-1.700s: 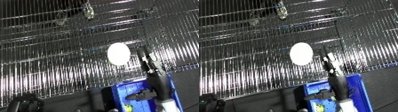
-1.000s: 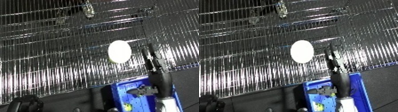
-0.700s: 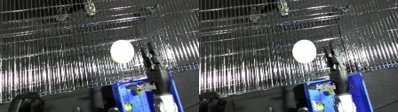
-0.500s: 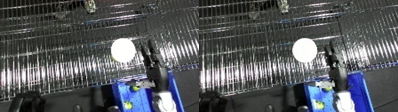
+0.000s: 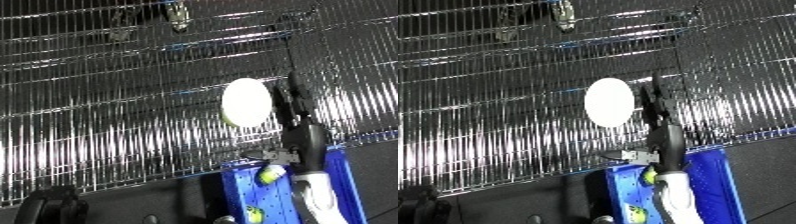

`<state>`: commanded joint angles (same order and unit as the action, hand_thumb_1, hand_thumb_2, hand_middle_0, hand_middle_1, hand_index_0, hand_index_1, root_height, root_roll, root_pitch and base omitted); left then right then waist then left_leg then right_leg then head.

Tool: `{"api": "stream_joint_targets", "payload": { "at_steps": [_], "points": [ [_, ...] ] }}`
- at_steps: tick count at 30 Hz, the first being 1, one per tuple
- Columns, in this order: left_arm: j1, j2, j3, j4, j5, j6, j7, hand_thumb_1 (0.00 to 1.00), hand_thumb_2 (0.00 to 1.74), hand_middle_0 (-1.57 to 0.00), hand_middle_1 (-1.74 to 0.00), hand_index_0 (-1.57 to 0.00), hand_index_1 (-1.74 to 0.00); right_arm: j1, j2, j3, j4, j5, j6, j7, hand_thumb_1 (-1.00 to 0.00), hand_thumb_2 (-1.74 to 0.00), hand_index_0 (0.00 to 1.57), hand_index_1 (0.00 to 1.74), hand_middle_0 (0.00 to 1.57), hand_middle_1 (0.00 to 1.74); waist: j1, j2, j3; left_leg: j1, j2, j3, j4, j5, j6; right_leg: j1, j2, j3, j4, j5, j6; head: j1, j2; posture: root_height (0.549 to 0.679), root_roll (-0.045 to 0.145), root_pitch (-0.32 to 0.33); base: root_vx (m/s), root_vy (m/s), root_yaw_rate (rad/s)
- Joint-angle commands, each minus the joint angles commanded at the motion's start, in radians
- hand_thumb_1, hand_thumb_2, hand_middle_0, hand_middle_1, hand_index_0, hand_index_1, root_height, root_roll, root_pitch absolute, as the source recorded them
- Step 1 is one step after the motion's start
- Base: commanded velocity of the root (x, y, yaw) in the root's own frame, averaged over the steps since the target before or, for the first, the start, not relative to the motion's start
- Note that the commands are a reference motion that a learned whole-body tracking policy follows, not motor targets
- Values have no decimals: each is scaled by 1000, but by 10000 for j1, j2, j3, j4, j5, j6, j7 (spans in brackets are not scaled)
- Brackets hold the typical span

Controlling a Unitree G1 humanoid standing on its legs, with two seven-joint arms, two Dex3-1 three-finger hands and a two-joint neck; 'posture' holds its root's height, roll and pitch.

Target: Pick up the object and place it into the box

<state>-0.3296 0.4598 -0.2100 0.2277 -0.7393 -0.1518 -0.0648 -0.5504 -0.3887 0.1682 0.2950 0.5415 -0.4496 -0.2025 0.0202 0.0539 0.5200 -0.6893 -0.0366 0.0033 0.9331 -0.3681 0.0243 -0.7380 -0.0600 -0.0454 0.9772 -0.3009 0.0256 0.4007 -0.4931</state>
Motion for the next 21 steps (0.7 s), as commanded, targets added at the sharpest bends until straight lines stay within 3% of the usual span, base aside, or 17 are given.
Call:
{"api": "stream_joint_targets", "payload": {
  "at_steps": [14, 21],
  "points": [
    [-345, 132, -119, -19, -172, 190, 203, 1000, 1740, -1570, -1740, -1570, -1740, -1165, -317, 200, 759, 514, 390, 381, 0, 0, 0, 0, 0, 0, 194, 125, 0, -625, -63, -22, 470, -143, 104, -693, 28, -61, 536, -136, -69, 372, 451, 596, 50, 146, 21, 3, 34],
    [-442, 169, -198, -73, -233, 170, 193, 1000, 1740, -1570, -1740, -1570, -1740, -1440, -355, 354, 1151, 830, 441, 543, -350, -609, 549, 609, 549, 609, 272, 141, 0, -821, -74, -67, 621, -182, 139, -882, 33, -115, 676, -190, -93, 544, 505, 593, 50, 156, 8, -11, 33]
  ]
}}
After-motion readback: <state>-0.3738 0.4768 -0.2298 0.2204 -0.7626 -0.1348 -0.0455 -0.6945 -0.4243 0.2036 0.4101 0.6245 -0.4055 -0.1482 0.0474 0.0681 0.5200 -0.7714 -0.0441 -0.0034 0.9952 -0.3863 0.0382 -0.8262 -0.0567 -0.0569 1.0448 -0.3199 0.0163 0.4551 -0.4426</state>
